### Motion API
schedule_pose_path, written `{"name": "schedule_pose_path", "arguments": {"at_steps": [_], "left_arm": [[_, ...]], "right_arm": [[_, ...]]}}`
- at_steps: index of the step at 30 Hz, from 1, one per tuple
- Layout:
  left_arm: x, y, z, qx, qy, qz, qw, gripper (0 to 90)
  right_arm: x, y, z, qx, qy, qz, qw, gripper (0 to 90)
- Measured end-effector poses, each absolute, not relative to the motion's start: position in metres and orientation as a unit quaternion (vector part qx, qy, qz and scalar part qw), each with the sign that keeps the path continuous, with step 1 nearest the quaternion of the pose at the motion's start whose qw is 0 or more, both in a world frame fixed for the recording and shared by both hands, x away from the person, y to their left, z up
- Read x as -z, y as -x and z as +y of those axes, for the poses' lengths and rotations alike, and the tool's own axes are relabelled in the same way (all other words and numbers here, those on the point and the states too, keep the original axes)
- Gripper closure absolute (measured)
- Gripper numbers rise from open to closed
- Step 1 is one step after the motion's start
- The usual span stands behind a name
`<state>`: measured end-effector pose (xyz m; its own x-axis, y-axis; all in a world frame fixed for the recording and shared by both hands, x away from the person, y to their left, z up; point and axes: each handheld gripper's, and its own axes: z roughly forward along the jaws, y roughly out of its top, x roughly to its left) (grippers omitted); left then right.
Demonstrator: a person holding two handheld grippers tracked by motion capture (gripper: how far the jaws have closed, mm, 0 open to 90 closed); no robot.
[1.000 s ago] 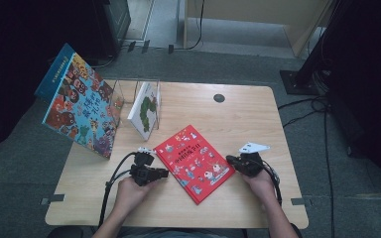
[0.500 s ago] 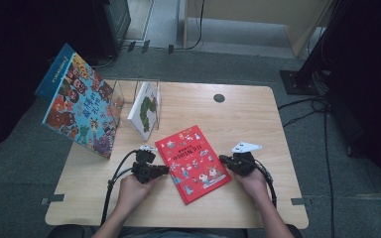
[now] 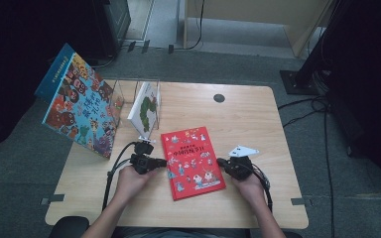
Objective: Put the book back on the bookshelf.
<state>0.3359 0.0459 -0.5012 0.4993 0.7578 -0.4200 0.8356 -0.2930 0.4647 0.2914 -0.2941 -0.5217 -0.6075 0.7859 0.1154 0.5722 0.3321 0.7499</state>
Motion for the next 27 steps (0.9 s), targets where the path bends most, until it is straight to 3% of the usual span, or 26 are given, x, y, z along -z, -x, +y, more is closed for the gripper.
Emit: {"name": "schedule_pose_path", "arguments": {"at_steps": [21, 27], "left_arm": [[0.504, -0.345, 0.039, 0.051, -0.803, 0.489, 0.336, 82.9], [0.498, -0.337, 0.038, 0.036, -0.810, 0.486, 0.326, 83.0]], "right_arm": [[0.522, -0.272, -0.297, -0.394, -0.434, 0.798, 0.140, 89.7], [0.516, -0.275, -0.303, -0.408, -0.448, 0.784, 0.136, 82.6]]}}
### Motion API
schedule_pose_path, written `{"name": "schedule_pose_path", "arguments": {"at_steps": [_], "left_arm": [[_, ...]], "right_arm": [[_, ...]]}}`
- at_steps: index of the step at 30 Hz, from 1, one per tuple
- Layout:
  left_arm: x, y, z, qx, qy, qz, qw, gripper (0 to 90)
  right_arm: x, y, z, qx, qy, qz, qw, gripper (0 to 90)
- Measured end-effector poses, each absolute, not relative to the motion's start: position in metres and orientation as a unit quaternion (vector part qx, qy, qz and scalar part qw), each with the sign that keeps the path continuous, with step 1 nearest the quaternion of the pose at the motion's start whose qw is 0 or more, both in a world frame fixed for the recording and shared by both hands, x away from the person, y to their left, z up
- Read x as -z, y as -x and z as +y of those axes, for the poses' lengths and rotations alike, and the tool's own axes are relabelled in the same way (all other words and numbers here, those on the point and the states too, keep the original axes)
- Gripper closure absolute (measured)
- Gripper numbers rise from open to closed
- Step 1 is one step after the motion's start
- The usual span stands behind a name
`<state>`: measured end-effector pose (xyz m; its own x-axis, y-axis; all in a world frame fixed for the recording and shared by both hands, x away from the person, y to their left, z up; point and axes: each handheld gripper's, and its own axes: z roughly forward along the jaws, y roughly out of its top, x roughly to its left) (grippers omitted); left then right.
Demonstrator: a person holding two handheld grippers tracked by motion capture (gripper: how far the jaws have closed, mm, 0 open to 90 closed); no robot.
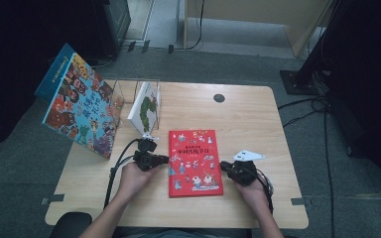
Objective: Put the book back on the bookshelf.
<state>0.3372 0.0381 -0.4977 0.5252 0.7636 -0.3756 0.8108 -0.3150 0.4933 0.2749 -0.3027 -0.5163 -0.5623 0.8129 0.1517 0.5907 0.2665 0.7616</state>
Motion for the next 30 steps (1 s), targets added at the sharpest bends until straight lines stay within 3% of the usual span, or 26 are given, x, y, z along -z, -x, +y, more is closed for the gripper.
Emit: {"name": "schedule_pose_path", "arguments": {"at_steps": [8, 20, 30], "left_arm": [[0.501, -0.326, 0.036, 0.048, -0.811, 0.489, 0.318, 83.1], [0.501, -0.322, 0.033, 0.038, -0.808, 0.490, 0.325, 89.4], [0.503, -0.322, 0.032, 0.064, -0.800, 0.496, 0.332, 90.0]], "right_arm": [[0.511, -0.291, -0.301, -0.412, -0.498, 0.762, 0.044, 62.2], [0.500, -0.331, -0.293, -0.331, -0.552, 0.762, -0.066, 57.1], [0.498, -0.343, -0.295, -0.311, -0.593, 0.737, -0.089, 64.6]]}}
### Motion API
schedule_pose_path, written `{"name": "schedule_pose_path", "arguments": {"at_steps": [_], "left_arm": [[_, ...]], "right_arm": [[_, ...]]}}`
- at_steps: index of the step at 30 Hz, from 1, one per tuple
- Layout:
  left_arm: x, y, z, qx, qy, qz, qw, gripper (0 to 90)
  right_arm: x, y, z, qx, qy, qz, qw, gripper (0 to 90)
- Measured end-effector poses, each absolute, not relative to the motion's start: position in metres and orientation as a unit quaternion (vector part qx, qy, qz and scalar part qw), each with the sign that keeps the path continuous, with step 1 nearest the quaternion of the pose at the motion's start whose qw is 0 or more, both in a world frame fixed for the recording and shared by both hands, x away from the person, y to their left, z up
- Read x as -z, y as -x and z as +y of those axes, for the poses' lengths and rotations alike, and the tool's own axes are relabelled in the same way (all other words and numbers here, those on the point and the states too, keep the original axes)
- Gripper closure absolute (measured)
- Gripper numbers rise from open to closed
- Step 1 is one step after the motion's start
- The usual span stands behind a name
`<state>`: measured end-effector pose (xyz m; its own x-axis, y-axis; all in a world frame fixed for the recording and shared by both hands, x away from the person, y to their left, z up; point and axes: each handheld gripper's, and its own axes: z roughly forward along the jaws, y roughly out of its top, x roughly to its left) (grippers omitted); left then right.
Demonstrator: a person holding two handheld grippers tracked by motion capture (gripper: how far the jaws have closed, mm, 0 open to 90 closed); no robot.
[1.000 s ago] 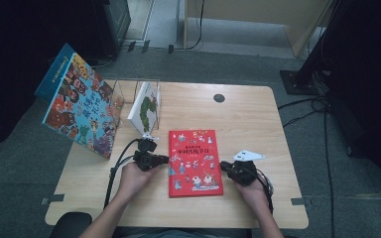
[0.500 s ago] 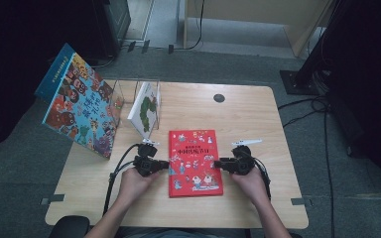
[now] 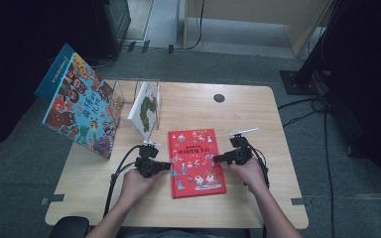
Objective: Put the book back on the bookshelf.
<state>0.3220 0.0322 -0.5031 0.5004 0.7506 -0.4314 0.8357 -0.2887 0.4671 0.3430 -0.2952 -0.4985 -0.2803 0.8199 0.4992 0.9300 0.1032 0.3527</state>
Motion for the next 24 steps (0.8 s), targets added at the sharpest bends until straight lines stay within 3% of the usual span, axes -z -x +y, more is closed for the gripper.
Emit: {"name": "schedule_pose_path", "arguments": {"at_steps": [11, 24], "left_arm": [[0.505, -0.322, 0.032, 0.082, -0.792, 0.502, 0.336, 90.0], [0.506, -0.316, 0.020, 0.085, -0.800, 0.488, 0.340, 90.0]], "right_arm": [[0.492, -0.343, -0.295, 0.310, 0.594, -0.738, 0.082, 68.4], [0.422, -0.346, -0.286, 0.302, 0.555, -0.773, 0.055, 67.4]]}}
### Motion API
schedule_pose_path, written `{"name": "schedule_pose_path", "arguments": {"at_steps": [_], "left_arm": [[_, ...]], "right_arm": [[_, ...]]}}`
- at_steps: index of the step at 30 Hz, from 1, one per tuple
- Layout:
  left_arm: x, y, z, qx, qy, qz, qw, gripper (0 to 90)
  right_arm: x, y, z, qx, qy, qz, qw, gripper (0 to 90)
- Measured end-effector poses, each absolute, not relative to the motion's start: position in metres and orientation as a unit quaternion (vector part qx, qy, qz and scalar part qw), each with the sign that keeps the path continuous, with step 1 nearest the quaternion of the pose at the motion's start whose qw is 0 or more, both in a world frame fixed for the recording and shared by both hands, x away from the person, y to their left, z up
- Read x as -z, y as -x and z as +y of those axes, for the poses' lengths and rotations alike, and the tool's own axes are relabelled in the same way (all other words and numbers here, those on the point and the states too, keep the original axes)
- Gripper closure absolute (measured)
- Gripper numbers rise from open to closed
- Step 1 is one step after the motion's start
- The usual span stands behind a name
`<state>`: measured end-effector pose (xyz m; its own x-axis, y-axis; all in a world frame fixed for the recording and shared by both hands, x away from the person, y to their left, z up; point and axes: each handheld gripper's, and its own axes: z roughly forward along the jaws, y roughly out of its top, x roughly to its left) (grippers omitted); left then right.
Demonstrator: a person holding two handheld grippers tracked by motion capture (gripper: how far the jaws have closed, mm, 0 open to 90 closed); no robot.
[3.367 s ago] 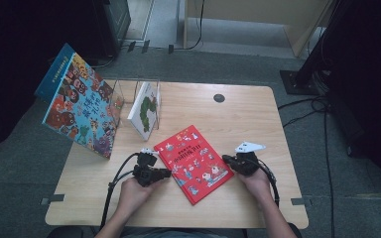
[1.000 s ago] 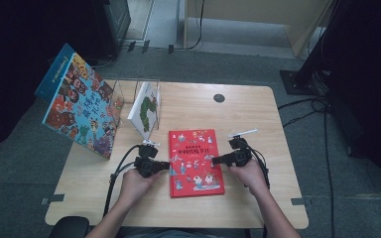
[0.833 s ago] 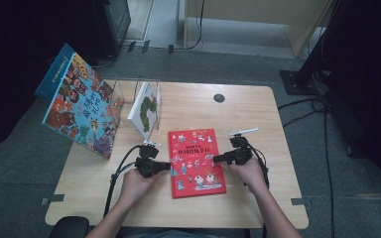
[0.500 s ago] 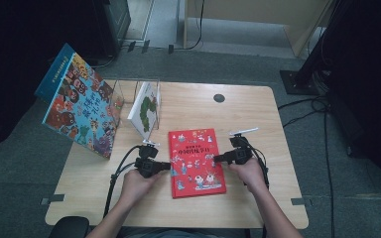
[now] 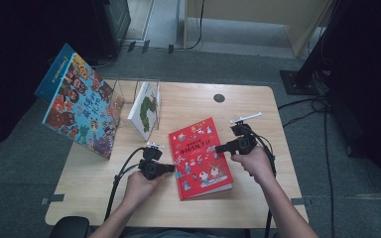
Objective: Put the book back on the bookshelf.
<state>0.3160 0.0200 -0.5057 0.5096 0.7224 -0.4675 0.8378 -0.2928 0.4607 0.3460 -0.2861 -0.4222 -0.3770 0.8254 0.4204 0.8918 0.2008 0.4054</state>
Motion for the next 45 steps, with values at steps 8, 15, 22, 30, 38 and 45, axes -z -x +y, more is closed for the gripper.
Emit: {"name": "schedule_pose_path", "arguments": {"at_steps": [8, 15, 22, 30, 38, 45], "left_arm": [[0.507, -0.314, 0.013, 0.092, -0.800, 0.483, 0.345, 90.0], [0.508, -0.314, 0.014, 0.090, -0.797, 0.485, 0.349, 89.8], [0.509, -0.316, 0.016, 0.090, -0.793, 0.489, 0.350, 86.7], [0.505, -0.319, 0.025, 0.091, -0.784, 0.498, 0.360, 82.3], [0.503, -0.321, 0.030, 0.085, -0.784, 0.496, 0.363, 69.8], [0.502, -0.321, 0.031, 0.076, -0.787, 0.486, 0.373, 52.6]], "right_arm": [[0.375, -0.344, -0.258, 0.283, 0.505, -0.815, 0.031, 68.0], [0.363, -0.347, -0.223, 0.232, 0.474, -0.849, 0.031, 67.3], [0.365, -0.360, -0.197, 0.212, 0.477, -0.852, 0.049, 78.2], [0.367, -0.372, -0.187, 0.192, 0.479, -0.853, 0.080, 81.3], [0.356, -0.372, -0.181, 0.158, 0.472, -0.865, 0.065, 87.4], [0.353, -0.372, -0.181, 0.154, 0.465, -0.870, 0.063, 88.4]]}}
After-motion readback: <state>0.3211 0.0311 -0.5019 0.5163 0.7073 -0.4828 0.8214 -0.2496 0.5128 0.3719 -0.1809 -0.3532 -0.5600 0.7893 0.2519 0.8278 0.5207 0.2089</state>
